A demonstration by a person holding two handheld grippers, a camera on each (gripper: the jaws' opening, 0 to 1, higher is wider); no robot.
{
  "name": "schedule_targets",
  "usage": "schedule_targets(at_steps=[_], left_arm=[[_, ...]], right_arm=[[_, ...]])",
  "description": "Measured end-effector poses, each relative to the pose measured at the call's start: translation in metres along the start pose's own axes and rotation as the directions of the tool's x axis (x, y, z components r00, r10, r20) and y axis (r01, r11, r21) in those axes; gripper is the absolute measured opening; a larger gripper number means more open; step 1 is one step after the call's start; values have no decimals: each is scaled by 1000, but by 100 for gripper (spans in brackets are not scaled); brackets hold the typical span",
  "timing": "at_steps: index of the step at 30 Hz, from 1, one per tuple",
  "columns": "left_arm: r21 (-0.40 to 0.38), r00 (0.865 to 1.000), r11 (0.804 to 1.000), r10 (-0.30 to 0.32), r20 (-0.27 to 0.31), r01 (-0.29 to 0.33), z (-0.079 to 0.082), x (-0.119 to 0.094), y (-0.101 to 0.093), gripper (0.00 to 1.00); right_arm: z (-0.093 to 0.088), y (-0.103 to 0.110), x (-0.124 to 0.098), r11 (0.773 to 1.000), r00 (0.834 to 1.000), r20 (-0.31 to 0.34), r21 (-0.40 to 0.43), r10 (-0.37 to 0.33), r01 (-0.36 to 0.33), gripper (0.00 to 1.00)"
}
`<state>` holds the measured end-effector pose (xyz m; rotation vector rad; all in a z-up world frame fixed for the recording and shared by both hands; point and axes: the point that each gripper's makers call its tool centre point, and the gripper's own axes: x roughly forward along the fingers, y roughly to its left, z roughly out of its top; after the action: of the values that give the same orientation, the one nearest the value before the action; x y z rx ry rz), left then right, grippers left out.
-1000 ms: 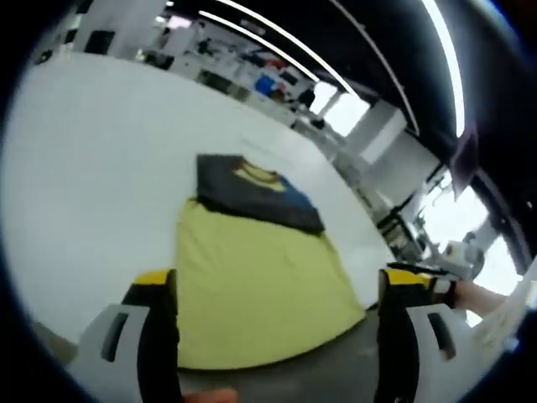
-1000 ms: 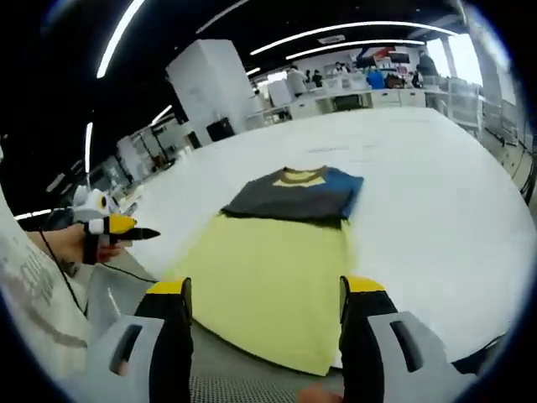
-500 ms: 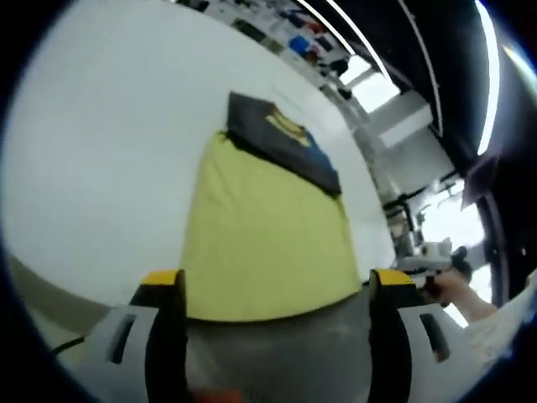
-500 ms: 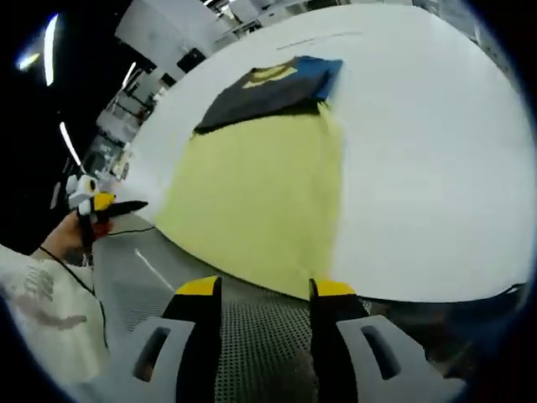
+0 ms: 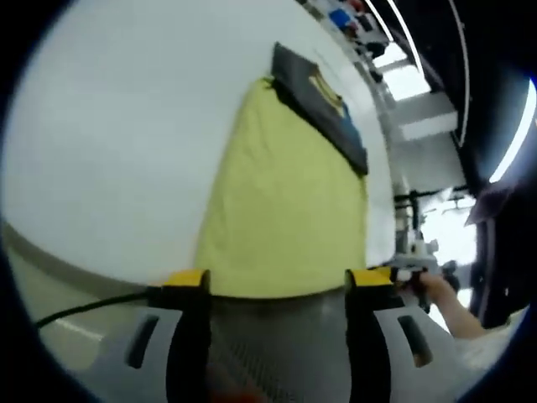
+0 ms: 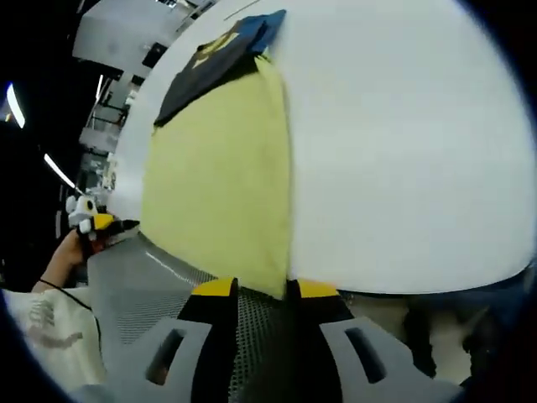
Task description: Fold the garment on the visible template until the final outline fits inside the template.
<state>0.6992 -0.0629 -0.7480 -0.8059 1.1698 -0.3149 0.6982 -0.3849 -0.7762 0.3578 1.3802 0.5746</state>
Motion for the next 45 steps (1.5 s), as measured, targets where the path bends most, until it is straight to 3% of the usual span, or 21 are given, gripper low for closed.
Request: schedule_targets(at_steps=[6,9,14,17,19,21,22,26,29,30,31,38,41,45], left_arm=[[-55,1000,998,16,13,-15,4,2,10,48],[-80,999,997,12,50,-8,10,-4,7,50],[-37,994,998,56,94,-53,23,-19,15,48],[-29,995,996,87,42,-86,16,-18,27,48],[35,993,993,113,17,-114,11,-16,31,48],[127,985,978,170,-18,-166,5,-11,37,47],[160,985,972,174,-15,-170,5,-10,38,43],[170,979,966,203,-16,-197,-1,-3,38,29],[304,949,905,316,-14,-297,-7,-3,61,2],[272,959,923,283,-5,-271,-5,-2,56,0],[203,960,940,280,2,-275,-3,-2,52,0],[212,963,940,268,18,-265,-6,-3,39,0],[146,977,966,207,45,-211,-5,-6,24,0],[160,981,968,186,47,-191,-9,-17,15,0]], right_arm=[[3,-7,5,996,998,14,-63,-62,62,9],[2,-8,6,993,997,13,-84,-79,79,4],[1,-10,6,997,997,8,-27,-72,73,3],[1,-10,6,998,998,6,-6,-63,63,3],[0,-8,6,998,998,8,-2,-59,59,3],[0,-8,6,999,999,14,-3,-53,53,3],[1,-8,6,999,999,14,-4,-51,51,3],[1,-6,6,999,999,21,-14,-47,47,3],[1,-6,5,999,999,28,-13,-45,45,3],[1,-6,5,999,999,29,-12,-44,45,3],[1,-6,5,999,999,30,-14,-43,44,3],[1,-5,4,999,999,34,-21,-36,36,3],[1,-3,0,1000,999,44,-18,-24,25,3],[2,4,-6,1000,998,65,-25,-6,8,3]])
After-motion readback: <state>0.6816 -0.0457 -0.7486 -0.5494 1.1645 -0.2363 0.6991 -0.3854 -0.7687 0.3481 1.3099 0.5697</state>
